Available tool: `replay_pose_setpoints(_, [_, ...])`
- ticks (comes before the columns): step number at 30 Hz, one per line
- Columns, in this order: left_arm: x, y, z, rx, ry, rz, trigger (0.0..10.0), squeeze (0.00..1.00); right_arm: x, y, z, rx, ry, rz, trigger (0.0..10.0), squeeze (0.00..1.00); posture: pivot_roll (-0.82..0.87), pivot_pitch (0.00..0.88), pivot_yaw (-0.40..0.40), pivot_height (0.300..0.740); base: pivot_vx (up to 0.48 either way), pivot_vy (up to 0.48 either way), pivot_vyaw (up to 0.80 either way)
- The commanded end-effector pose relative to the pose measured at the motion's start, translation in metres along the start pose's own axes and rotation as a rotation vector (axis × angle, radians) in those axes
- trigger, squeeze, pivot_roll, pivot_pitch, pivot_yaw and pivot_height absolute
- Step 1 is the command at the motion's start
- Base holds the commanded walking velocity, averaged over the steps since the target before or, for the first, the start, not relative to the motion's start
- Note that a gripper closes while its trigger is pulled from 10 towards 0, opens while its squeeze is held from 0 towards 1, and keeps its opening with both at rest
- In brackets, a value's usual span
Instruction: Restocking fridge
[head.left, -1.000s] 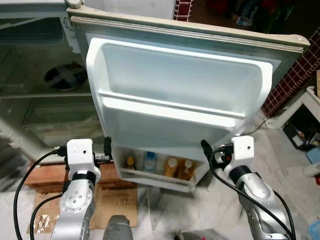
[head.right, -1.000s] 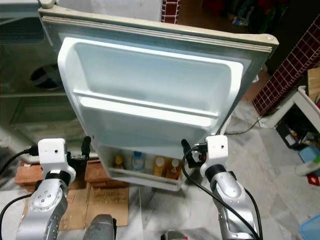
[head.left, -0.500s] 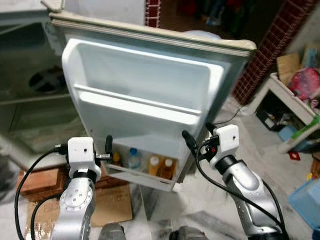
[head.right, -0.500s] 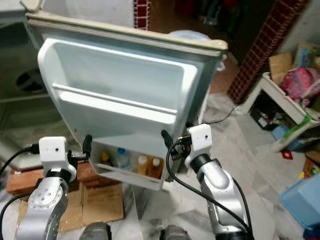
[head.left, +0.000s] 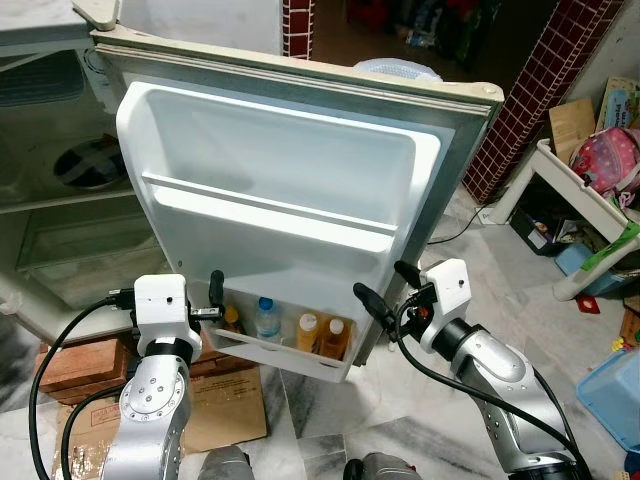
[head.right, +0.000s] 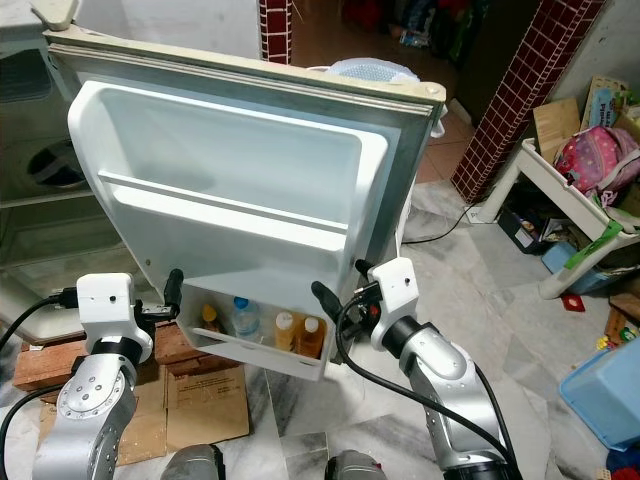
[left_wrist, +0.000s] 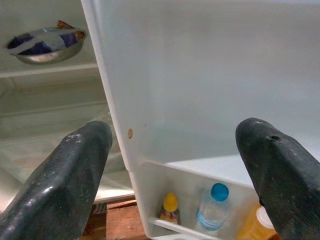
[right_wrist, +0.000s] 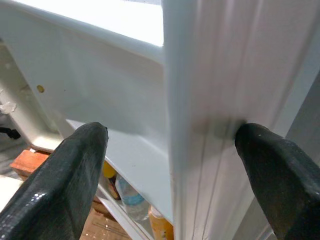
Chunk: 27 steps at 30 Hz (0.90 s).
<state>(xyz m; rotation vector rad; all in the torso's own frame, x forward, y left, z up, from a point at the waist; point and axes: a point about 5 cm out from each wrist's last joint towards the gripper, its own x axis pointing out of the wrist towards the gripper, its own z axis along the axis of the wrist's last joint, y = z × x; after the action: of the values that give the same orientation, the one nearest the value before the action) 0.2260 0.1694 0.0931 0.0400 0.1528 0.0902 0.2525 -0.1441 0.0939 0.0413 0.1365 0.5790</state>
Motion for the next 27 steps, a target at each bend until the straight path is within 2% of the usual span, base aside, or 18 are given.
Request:
replay_pose_setpoints(1, [0.000, 0.000, -0.002, -0.005, 0.007, -0.004, 10.0, 0.00, 0.001, -0.001, 0.001, -0.005, -0.004, 0.004, 10.0, 0.00, 0.04, 0.044, -0.024, 0.740, 0.000, 0.000, 0.00])
replay_pose_setpoints(5, [0.000, -0.001, -0.002, -0.002, 0.009, -0.007, 10.0, 0.00, 0.003, 0.000, 0.000, 0.002, 0.002, 0.012, 10.0, 0.00, 0.04, 0.040, -0.024, 0.740, -0.068, 0.000, 0.00])
replay_pose_setpoints(22, [0.004, -0.001, -0.002, 0.004, 0.004, -0.008, 10.0, 0.00, 0.007, 0.000, -0.005, -0.009, 0.021, 0.026, 10.0, 0.00, 0.04, 0.035, -0.023, 0.740, -0.371, 0.000, 0.00])
replay_pose_setpoints(27, [0.008, 0.000, 0.003, 0.000, -0.015, 0.004, 10.0, 0.00, 0.013, -0.007, 0.002, -0.041, -0.001, -0.027, 10.0, 0.00, 0.05, 0.042, -0.022, 0.740, 0.000, 0.000, 0.00])
